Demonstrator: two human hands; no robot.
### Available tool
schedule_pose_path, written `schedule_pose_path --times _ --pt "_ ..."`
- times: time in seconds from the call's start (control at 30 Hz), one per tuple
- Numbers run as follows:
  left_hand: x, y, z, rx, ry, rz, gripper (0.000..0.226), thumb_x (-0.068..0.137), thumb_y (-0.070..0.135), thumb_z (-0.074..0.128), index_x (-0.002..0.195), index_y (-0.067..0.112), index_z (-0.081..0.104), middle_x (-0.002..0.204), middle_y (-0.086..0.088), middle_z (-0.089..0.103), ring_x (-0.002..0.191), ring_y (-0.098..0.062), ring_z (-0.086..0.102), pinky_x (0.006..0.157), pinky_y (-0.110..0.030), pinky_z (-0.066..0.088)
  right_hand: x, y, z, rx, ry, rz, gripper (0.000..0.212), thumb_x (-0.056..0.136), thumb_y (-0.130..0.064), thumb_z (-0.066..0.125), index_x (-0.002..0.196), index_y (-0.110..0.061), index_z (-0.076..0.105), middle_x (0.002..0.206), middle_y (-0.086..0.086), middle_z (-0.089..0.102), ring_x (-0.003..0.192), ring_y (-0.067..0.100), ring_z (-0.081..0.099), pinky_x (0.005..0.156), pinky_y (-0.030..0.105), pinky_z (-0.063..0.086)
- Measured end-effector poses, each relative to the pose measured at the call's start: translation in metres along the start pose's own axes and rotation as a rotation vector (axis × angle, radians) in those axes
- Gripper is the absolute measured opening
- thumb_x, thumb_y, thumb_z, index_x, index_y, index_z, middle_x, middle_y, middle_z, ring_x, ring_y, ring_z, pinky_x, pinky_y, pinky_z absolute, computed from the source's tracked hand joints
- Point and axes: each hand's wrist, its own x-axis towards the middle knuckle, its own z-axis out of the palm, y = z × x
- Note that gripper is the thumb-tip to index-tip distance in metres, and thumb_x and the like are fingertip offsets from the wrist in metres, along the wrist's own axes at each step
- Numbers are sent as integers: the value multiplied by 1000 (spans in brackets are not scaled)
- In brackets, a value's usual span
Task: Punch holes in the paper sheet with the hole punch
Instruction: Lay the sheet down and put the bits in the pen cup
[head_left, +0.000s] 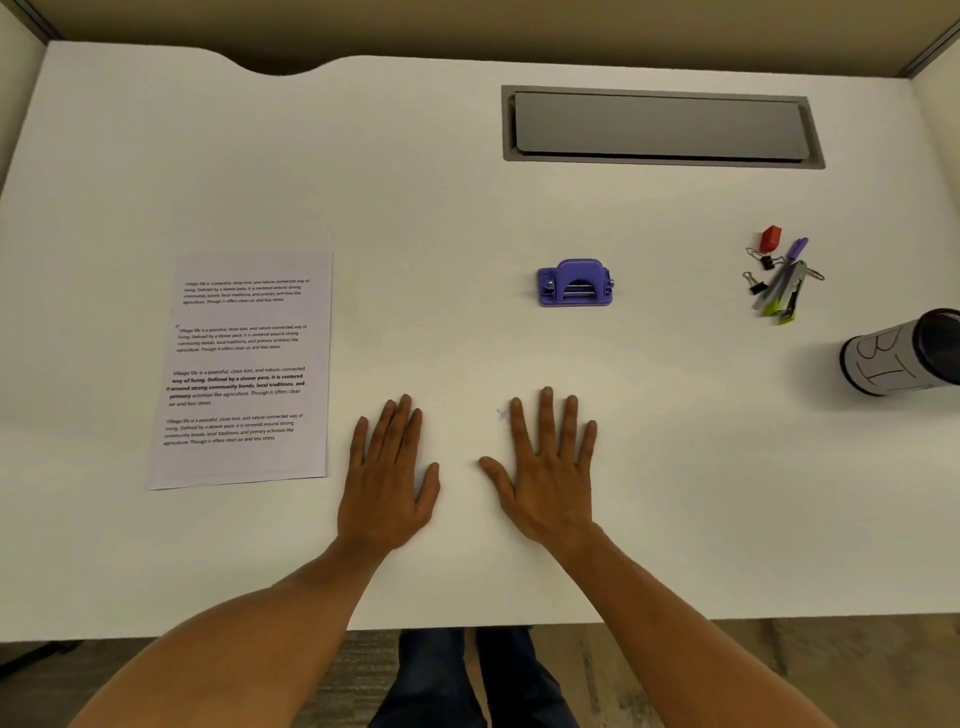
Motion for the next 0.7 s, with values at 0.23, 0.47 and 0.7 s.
schedule_pose_path --times 0.23,0.47,0.7 --pt "0 0 0 -13 16 8 69 96 42 38 154 7 26 165 -9 15 154 -23 11 123 -53 17 23 52 -8 212 190 -213 62 93 -62 48 146 -33 46 162 7 27 152 40 6 119 62 13" --pt "0 0 1 -15 12 5 69 96 42 39 154 7 25 165 -9 16 154 -24 11 122 -54 19 78 58 -31 335 96 -380 52 77 -69 63 120 -41 70 140 -6 49 137 27 29 115 54 20" --pt "0 0 1 -11 11 10 69 96 43 37 154 7 24 165 -10 15 154 -24 10 123 -53 18 80 41 -28 376 66 -537 34 83 -28 78 114 -15 75 112 6 66 107 24 55 85 35 53"
